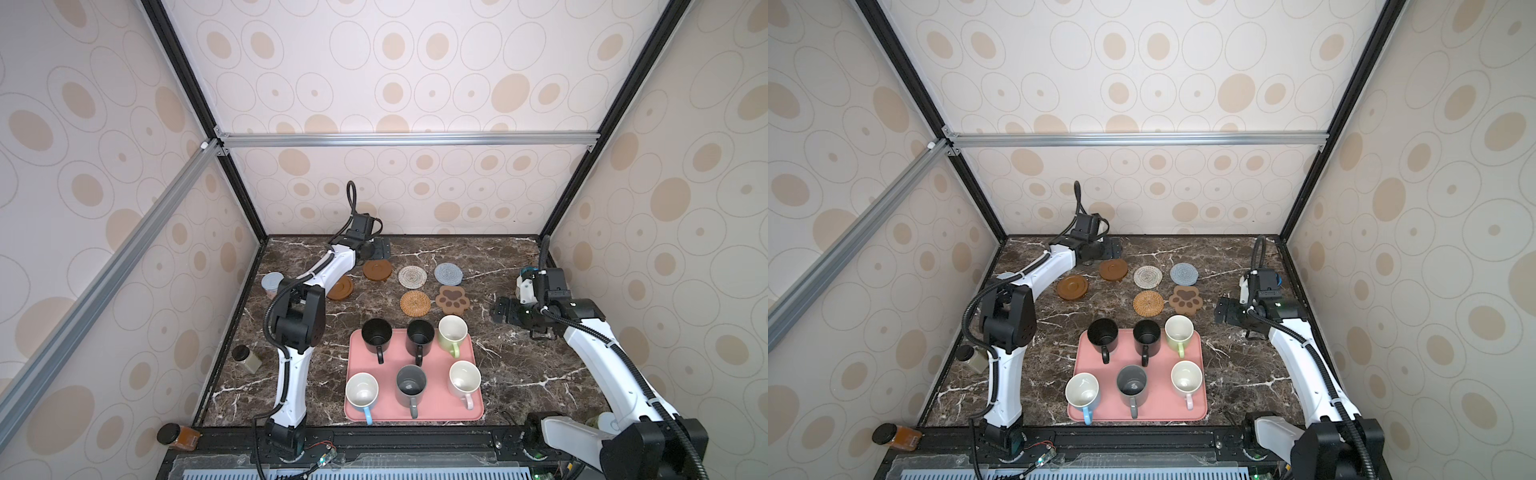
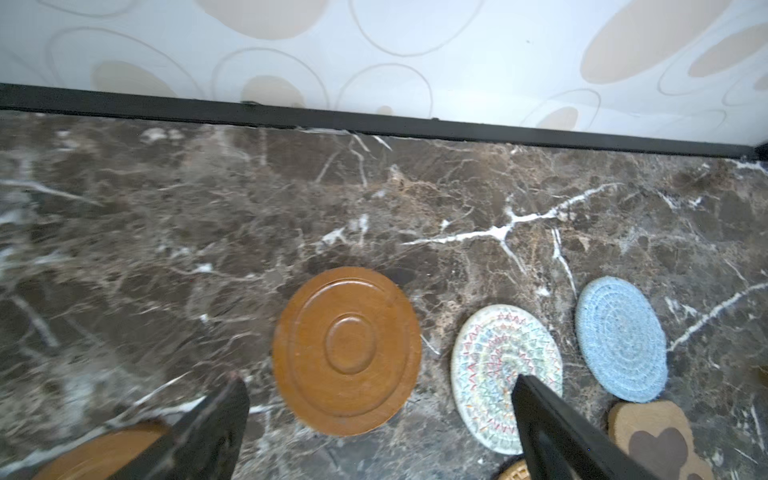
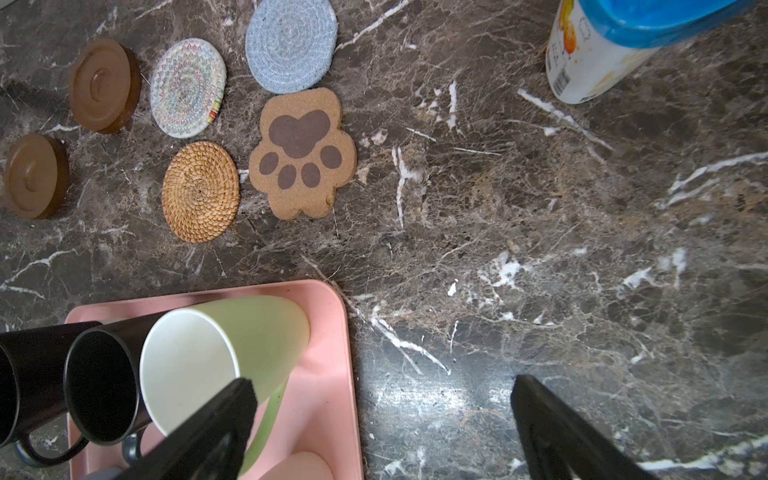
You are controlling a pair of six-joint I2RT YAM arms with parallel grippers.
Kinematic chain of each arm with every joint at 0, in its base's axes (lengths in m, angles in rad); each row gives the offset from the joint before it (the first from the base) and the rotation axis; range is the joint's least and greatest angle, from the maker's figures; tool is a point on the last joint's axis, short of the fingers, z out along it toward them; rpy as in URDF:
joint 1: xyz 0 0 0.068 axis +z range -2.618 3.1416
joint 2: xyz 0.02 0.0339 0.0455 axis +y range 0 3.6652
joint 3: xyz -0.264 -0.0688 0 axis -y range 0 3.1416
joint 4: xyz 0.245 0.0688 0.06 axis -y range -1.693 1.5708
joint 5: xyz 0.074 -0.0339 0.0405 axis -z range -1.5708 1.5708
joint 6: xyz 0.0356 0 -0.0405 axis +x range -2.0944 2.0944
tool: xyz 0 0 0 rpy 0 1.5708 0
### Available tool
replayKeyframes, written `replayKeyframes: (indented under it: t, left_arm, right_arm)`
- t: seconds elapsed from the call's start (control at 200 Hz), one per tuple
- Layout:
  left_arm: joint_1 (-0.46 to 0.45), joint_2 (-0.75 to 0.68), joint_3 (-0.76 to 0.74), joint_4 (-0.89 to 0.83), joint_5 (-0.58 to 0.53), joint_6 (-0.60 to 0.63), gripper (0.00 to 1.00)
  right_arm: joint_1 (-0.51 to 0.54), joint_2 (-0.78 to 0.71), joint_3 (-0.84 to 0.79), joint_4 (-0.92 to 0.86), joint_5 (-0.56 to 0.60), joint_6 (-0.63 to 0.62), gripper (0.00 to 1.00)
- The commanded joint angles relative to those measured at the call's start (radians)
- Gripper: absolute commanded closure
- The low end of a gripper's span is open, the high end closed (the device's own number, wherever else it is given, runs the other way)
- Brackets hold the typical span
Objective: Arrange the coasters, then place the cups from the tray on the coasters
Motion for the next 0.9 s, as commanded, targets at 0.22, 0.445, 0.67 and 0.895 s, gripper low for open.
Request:
replayKeyframes:
  t: [0.22,0.445,0.67,0.895]
  left_arm:
    - [-0.037,0.196,0.210,-0.088,0.058,-0.052,0.00]
    - [-0.041,0.240,0.213,-0.089,0.049,-0.069,0.00]
    - [-0.047,0.264,0.192,-0.091,0.048,-0.066,0.00]
    - [-0.056,0.264,0.159,-0.111,0.041,-0.050,0.00]
  right_arm:
    - [0.001,-0.050,-0.040,-0.026,0.011,0.008,0.00]
    - [0.000,-0.068,-0.062,-0.025,0.014,0.010,0.00]
    - [0.001,-0.064,-0.069,-0.018,0.007,0.015,0.00]
    - [0.000,-0.054,-0.069,-0.019,0.009,0.016,0.00]
